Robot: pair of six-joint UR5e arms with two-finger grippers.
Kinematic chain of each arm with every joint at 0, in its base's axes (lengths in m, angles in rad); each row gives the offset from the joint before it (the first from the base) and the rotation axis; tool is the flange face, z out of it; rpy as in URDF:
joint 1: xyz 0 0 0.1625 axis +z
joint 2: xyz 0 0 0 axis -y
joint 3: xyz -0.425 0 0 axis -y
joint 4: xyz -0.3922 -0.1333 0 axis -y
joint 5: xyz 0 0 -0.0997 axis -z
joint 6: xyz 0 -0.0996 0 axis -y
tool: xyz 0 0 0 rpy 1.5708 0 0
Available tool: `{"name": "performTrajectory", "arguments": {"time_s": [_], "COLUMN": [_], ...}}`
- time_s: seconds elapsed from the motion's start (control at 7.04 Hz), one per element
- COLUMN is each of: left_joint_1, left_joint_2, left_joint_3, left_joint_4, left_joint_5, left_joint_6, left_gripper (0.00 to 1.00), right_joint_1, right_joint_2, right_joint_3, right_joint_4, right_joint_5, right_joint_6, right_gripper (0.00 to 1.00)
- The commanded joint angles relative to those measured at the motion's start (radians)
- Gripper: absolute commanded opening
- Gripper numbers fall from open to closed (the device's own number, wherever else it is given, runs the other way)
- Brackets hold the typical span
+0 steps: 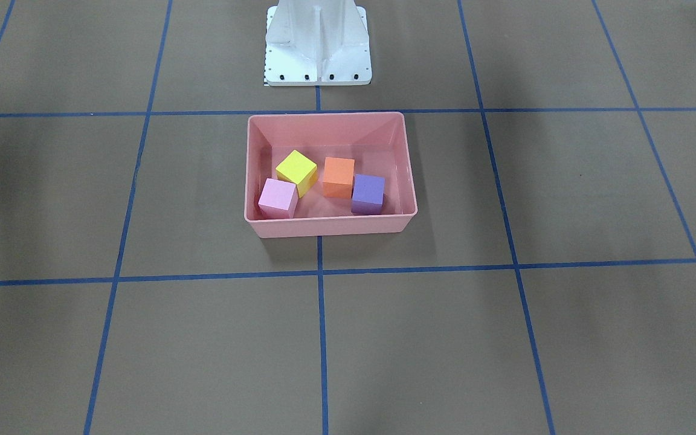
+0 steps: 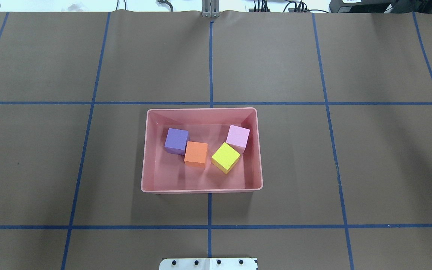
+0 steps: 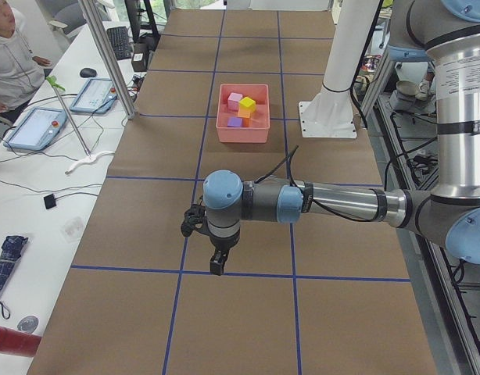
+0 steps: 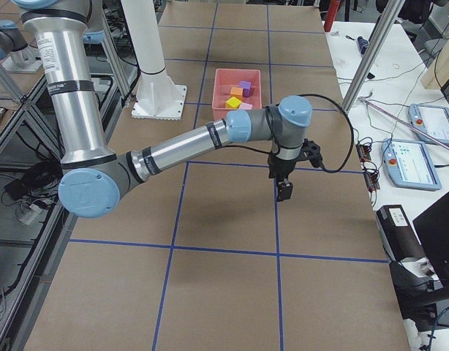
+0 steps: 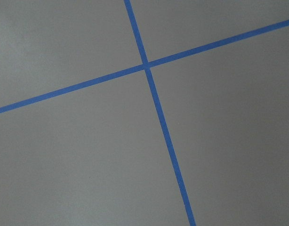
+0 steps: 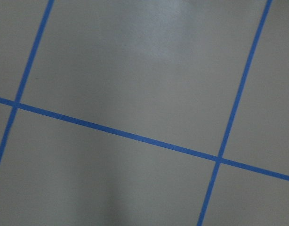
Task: Place blocks into pink bin with both arms
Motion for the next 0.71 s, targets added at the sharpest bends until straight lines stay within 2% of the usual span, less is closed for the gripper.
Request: {"name": "performTrajectory", "arguments": {"time_s": [0.0, 0.43, 0.57], "left_joint_1": [-0.006, -0.001, -0.002], "left_joint_2": [0.008, 0.002, 0.004], "left_joint_3": [-0.004, 0.012, 0.006], "left_joint_4": [0.0, -0.005, -0.005], "left_joint_5": [-0.003, -0.024, -0.026], "left_joint_6": [-0.103, -0.163, -0.162], "left_gripper": [1.0, 1.0, 1.0], "right_joint_1": [0.031, 0.083, 0.118], "right_joint_2": [-0.152, -0.21, -0.233], "right_joint_3": [-0.01, -0.022, -0.022], "right_joint_4": [0.143, 0.161, 0.163], "right_joint_5": [-0.002, 0.0, 0.001], "right_joint_6": [-0.002, -0.01, -0.087], "right_gripper": [1.0, 1.0, 1.0]}}
